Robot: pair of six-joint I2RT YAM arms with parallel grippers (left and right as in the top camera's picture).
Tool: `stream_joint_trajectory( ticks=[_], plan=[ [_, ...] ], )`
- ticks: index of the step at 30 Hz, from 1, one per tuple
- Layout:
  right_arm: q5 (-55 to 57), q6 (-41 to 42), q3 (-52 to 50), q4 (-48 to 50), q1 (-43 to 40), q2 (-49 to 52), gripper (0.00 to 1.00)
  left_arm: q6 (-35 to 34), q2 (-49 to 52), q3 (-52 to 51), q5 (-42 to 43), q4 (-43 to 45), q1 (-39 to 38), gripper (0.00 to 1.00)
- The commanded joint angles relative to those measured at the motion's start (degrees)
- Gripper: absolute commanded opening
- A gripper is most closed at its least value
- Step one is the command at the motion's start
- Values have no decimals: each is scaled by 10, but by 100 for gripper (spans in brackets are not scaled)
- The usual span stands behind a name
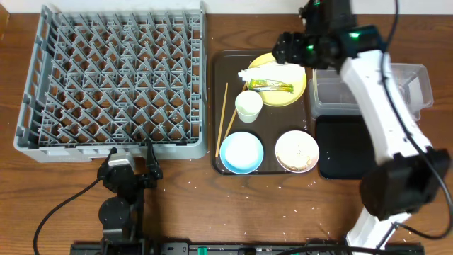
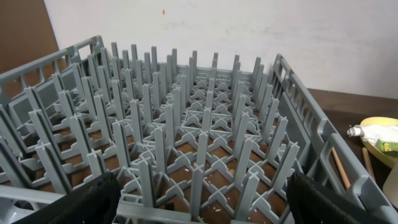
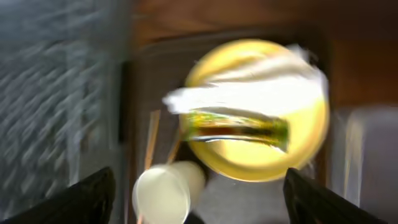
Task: Sort waste into correct bins and load items into the dishwasher
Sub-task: 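Grasp the napkin and yellow snack wrapper on the plate with right gripper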
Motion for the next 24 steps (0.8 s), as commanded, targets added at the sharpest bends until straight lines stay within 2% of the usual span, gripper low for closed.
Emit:
stream_joint_trajectory(
  ticks=[1, 6, 24],
  plan=[
    [212, 316, 12, -2, 45, 43, 88, 3, -2, -18, -3, -8, 4, 86],
    [275, 447, 12, 10, 82, 95, 88, 3, -2, -18, -3, -8, 4, 86],
    [241, 443, 12, 120, 83, 223, 88, 3, -2, -18, -3, -8, 4, 86]
  ],
)
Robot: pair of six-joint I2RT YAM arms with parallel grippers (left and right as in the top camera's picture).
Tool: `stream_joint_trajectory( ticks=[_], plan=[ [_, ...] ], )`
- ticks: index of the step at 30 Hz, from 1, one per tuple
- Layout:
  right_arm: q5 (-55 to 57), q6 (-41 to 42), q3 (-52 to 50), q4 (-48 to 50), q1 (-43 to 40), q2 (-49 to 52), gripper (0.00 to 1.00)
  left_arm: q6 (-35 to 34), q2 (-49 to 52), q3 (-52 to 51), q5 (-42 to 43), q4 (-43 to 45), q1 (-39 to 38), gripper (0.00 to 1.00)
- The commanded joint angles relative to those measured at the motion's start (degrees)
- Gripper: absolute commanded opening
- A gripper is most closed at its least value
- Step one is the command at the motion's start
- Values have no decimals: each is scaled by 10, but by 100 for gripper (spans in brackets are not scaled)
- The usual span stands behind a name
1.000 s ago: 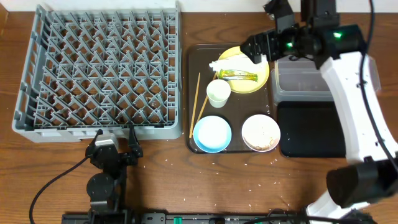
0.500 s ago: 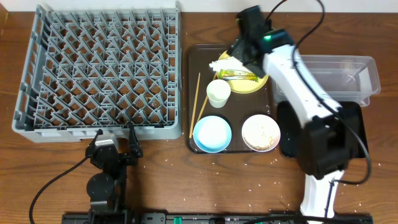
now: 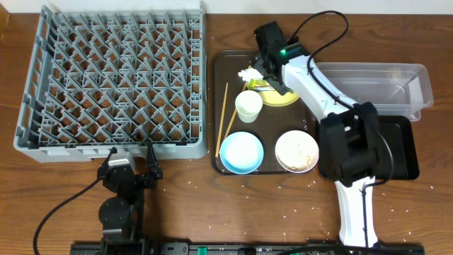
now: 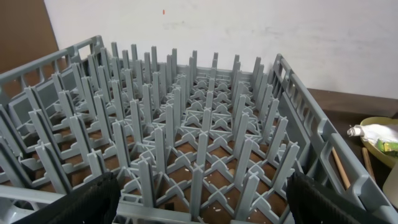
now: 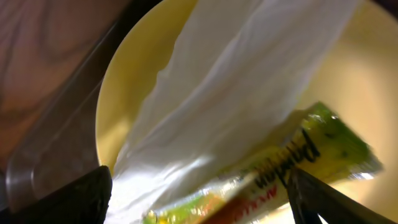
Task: Sort waste into correct bins and load items into the dishwasher
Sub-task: 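Grasp the napkin and yellow snack wrapper on the plate with right gripper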
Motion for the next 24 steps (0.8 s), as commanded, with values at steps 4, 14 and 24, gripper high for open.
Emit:
stream_joint_trajectory(
  ticks=[4, 14, 24],
  plan=[
    [-1, 3, 12, 22, -10, 34, 86, 3, -2, -18, -3, -8, 4, 86],
    [-3, -55, 11, 10, -13, 44, 29, 3, -2, -18, -3, -8, 4, 86],
    [-32, -159, 35, 7, -25, 29, 1, 3, -2, -18, -3, -8, 4, 86]
  ],
)
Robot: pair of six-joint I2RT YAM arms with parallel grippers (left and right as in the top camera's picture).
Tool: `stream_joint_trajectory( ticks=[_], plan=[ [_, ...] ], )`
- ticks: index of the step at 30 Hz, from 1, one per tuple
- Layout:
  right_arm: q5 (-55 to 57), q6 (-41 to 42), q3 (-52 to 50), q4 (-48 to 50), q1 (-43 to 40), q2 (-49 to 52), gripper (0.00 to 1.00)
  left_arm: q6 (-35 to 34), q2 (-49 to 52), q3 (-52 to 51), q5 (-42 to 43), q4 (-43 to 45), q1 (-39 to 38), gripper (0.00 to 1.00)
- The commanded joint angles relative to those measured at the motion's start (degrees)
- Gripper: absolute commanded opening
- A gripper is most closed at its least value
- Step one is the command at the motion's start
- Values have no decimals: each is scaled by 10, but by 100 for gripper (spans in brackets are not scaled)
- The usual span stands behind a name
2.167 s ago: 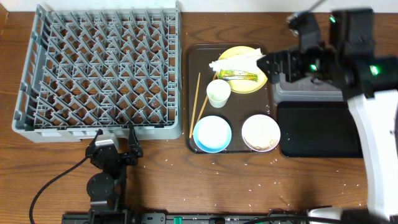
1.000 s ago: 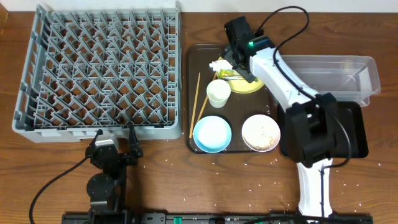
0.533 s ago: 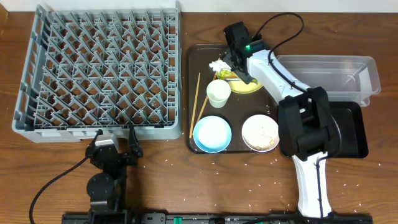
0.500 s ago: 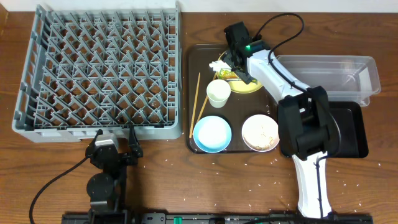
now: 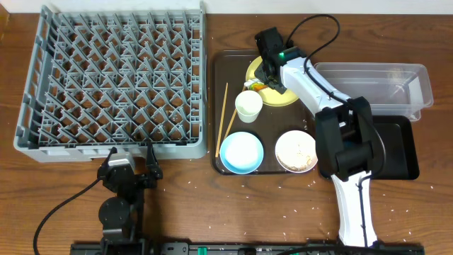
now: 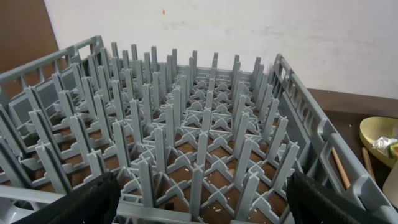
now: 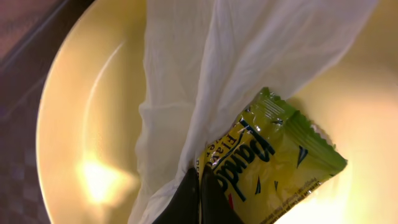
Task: Sort waste into correct bins and load items into the dishwasher
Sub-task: 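Grasp the napkin and yellow snack wrapper on the plate with right gripper, then carry the napkin and wrapper right and drop into the clear bin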
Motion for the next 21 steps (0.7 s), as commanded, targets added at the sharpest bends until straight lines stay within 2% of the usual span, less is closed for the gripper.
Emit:
stream_joint_trajectory(
  ticks=[1, 6, 12, 16, 21],
  plan=[
    [-22, -73, 34, -3, -17, -16, 1, 3, -2, -18, -3, -8, 4, 86],
    [-57, -110, 59, -39, -41, -88, 1, 3, -2, -18, -3, -8, 4, 86],
    [-50, -108, 59, -106, -92, -208, 1, 3, -2, -18, -3, -8, 4, 86],
    [-9, -66, 59, -170, -143, -253, 1, 3, -2, -18, -3, -8, 4, 86],
    [48, 13, 56, -248, -213, -256, 1, 3, -2, -18, -3, -8, 4, 86]
  ],
)
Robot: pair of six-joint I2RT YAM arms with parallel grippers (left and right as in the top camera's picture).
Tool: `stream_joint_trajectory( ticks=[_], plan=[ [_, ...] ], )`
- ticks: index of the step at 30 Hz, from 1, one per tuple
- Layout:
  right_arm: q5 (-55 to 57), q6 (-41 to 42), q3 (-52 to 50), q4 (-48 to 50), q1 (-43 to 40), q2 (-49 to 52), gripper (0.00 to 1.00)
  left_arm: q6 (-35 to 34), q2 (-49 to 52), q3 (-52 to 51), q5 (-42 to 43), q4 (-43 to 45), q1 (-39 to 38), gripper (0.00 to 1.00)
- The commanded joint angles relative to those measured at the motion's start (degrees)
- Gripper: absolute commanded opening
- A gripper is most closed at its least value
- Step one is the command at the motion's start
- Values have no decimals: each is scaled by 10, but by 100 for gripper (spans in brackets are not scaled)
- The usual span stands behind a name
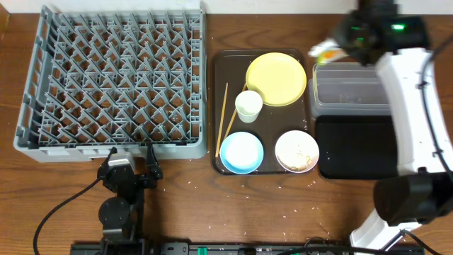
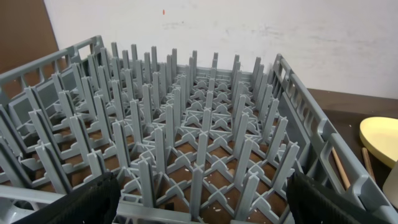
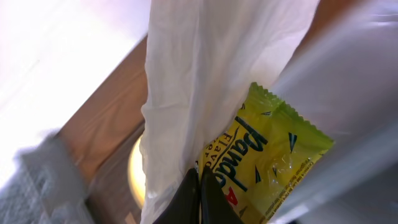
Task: Sort waste into correct bins and load items into the dishwasher
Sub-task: 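Carry the napkin and wrapper right and drop into the clear bin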
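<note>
My right gripper [image 1: 327,49] is shut on a white napkin [image 3: 199,68] and a yellow-green snack wrapper [image 3: 277,155], held in the air at the left end of the clear plastic bin [image 1: 354,91]. In the right wrist view its fingertips [image 3: 200,186] pinch both pieces together. The yellow plate [image 1: 276,78] lies bare on the brown tray [image 1: 219,106]. The grey dishwasher rack [image 1: 113,78] stands at the left. My left gripper [image 1: 129,168] rests open at the rack's front edge, its fingers [image 2: 81,200] wide apart and holding nothing.
On the tray also stand a white cup [image 1: 248,106], a blue bowl [image 1: 241,152], a white bowl with food scraps [image 1: 296,151] and chopsticks [image 1: 225,120]. A black bin [image 1: 354,147] lies in front of the clear bin.
My right gripper was down on the yellow plate, shut on the napkin and wrapper. Now it holds both up at the clear bin's left end, and the plate is bare. The left arm is unmoved.
First my right gripper hovered open above the plate with the napkin and wrapper on it. Then it was low over them, still open. Then it was shut on both. Now both are off the plate and at the clear bin.
</note>
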Motion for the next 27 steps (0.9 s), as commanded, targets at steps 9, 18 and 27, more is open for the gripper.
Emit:
stream_joint_trajectory(
  ticks=[9, 18, 27],
  plan=[
    [55, 116, -104, -5, -105, 29, 2, 3, -2, -18, -3, -8, 4, 86],
    [56, 109, -216, 115, -111, 29, 42, 3, -2, -18, -3, -8, 4, 86],
    [-10, -76, -200, 146, -110, 3, 61, 3, -2, -18, -3, -8, 4, 86]
  ],
)
